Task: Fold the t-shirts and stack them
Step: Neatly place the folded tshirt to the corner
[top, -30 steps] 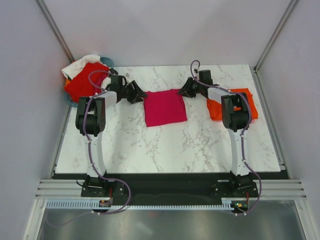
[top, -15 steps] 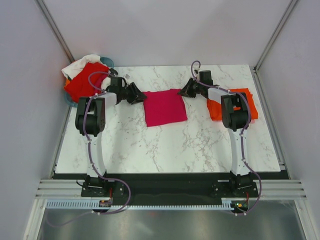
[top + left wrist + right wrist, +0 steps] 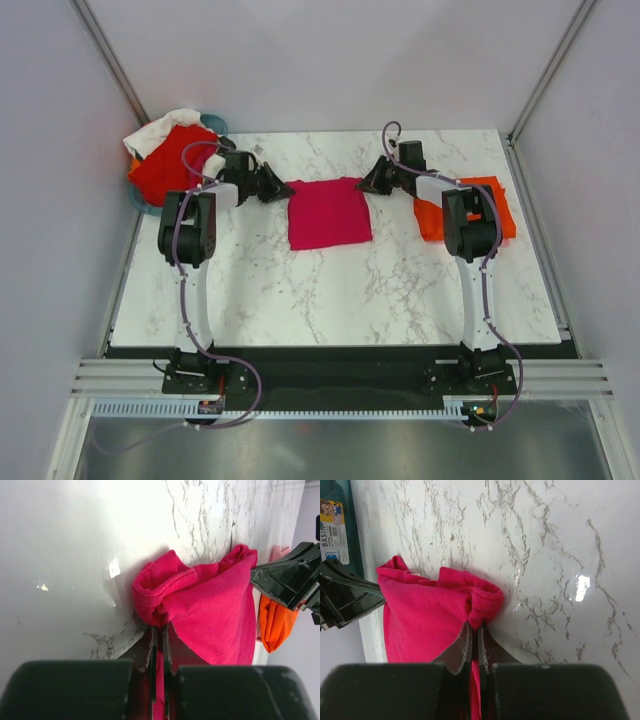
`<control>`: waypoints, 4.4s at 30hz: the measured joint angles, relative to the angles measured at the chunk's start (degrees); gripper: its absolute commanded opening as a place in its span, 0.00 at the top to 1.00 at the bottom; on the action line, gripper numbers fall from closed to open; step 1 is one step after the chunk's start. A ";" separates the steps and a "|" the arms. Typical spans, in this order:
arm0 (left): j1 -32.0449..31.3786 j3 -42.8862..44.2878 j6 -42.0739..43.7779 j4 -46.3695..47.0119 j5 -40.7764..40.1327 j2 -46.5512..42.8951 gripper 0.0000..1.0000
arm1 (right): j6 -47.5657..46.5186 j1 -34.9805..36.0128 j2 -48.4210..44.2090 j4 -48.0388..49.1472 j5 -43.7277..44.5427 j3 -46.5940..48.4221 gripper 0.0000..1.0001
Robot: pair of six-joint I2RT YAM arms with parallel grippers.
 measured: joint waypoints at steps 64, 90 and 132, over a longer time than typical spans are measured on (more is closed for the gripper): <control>-44.41 20.85 -10.32 11.82 -24.37 -3.45 0.98 | 0.31 -45.81 -49.75 -13.00 5.22 -29.66 1.00; -37.66 34.69 -22.38 14.40 -23.26 16.48 0.94 | 1.33 -37.94 -25.07 -9.84 9.16 -12.76 0.97; -23.34 -28.74 1.92 5.99 -30.67 -46.90 0.44 | 27.02 -23.32 -21.64 36.70 -3.91 -32.17 0.80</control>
